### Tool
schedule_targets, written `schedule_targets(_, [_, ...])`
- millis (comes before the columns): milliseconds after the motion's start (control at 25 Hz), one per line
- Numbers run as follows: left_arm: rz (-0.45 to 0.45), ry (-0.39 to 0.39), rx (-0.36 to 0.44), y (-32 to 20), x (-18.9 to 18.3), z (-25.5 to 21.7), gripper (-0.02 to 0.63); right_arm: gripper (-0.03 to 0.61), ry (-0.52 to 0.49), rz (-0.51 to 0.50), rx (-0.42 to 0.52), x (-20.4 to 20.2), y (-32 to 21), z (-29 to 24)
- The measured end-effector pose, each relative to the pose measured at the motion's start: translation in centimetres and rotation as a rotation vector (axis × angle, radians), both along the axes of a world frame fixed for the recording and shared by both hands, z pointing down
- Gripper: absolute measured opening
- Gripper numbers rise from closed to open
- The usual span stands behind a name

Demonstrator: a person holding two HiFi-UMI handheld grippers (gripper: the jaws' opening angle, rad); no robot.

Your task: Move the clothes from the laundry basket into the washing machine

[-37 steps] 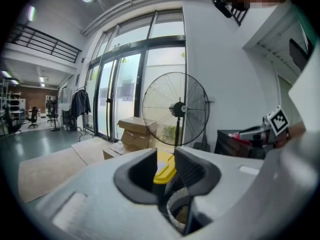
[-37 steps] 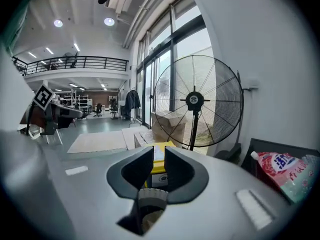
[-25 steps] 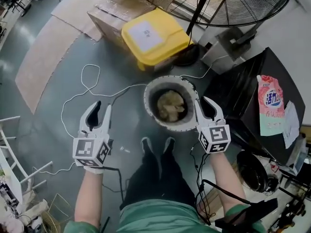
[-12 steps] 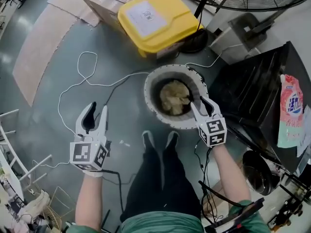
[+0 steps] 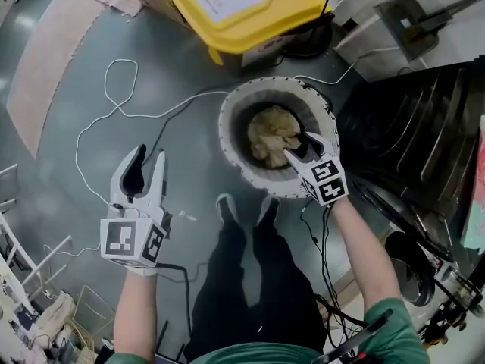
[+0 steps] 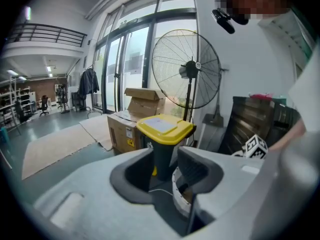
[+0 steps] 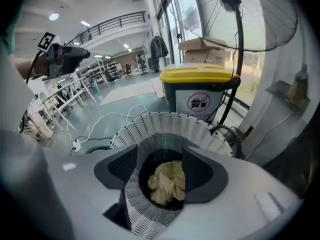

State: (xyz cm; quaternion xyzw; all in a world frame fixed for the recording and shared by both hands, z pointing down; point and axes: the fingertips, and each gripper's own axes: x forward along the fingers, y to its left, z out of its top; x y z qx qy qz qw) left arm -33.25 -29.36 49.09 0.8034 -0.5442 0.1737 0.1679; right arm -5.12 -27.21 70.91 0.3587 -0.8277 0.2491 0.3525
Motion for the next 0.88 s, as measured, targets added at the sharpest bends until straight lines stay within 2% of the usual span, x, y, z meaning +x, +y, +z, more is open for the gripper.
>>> schedule_targets(160, [-0.007,0.002,-0.02,0.6,-0.2,4.5,0.15,0.362,0.043,-0.111,-0.155,-1.4,0.8,8.0])
schedule_targets(320, [-0.011,-0.005,-0.029,1.0,-0.8,8.9,0.15,0.42,0.117,-0.234,-0.217,-2.5,0.8,15.4])
schedule_targets(440, [-0.009,-0.022,-0.031,1.0,-1.4,12.5,0.15,0.441,0.15,-0.279,-0.244,-3.1,0.3,21.0])
schedule_targets(720, [-0.02,-0.04,-0.043,0.6,-2.1,20.2,0.15,0.444,0.225,-0.297,-0.287,-2.3,-1.3,32.7])
schedule_targets(880, [-0.027,-0.041,-0.038,-0.1,-2.3,23.3,0.15,0.502,0.266,-0.364,-0.319,-1.9,-0.8,37.3])
